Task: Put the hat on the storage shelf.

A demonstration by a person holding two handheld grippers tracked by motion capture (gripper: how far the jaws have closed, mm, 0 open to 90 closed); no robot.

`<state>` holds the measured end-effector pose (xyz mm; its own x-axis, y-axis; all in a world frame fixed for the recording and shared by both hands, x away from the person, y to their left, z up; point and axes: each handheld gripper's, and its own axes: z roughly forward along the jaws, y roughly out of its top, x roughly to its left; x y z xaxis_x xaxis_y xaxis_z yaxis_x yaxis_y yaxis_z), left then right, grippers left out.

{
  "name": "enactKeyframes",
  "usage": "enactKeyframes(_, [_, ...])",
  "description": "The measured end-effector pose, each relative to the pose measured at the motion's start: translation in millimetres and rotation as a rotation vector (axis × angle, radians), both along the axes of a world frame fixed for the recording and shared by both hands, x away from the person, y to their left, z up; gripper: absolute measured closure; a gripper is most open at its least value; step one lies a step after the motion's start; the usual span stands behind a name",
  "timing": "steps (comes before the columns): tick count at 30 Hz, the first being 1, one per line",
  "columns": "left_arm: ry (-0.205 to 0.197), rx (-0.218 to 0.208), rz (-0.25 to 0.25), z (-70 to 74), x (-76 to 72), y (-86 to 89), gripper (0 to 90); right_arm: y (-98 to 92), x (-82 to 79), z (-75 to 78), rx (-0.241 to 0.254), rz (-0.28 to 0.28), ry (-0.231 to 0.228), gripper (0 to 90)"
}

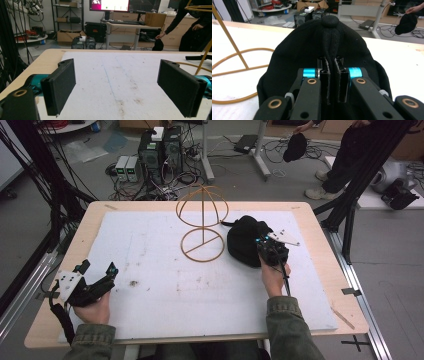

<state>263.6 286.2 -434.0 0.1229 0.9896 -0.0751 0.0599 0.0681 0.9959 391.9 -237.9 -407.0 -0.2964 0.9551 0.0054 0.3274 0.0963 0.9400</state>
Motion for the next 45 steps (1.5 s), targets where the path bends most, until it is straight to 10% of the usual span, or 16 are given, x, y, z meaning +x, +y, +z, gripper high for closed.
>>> enactKeyframes(45, [0.000,-0.001,-0.006,-0.1,0.9,-2.8,15.4,-16.9,-24.3,26.9,0.068,-0.042,-0.200,85.6])
